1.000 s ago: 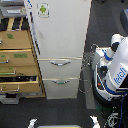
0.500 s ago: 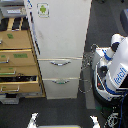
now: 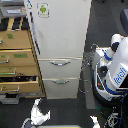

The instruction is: Opening the fridge

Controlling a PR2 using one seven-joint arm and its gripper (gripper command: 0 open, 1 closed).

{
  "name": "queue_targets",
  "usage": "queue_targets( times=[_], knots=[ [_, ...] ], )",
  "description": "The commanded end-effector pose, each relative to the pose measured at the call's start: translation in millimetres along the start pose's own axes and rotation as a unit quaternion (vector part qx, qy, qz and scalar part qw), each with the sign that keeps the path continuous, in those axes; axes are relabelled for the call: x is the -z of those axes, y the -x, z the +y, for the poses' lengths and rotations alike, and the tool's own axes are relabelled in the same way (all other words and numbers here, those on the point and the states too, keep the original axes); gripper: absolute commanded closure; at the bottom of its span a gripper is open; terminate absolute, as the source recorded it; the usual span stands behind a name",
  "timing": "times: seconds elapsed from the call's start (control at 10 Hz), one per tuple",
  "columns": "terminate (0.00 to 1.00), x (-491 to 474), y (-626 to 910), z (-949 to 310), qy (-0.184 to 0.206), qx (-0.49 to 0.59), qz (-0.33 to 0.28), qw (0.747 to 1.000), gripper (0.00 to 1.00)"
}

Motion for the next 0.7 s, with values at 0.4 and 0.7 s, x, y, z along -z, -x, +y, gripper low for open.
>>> queue_targets(
  times=[0.4,0.7],
  knots=[
    [0.00,-54,-119,75,-0.060,-0.034,-0.010,0.998,0.00],
    [0.00,-67,-185,145,-0.064,-0.139,0.011,0.988,0.00]
  ],
)
